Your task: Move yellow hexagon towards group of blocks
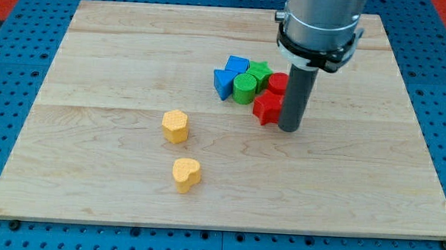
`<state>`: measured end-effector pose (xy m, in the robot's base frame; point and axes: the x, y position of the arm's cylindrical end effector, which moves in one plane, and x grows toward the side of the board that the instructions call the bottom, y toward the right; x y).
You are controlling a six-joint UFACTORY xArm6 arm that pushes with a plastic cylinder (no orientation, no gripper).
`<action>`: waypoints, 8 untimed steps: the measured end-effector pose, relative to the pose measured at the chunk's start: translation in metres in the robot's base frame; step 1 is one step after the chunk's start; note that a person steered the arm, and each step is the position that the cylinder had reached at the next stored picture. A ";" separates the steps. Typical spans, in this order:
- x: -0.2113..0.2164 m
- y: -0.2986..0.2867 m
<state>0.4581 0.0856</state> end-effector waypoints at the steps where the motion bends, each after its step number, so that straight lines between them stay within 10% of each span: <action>1: -0.012 -0.017; 8: 0.035 -0.204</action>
<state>0.4930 -0.1184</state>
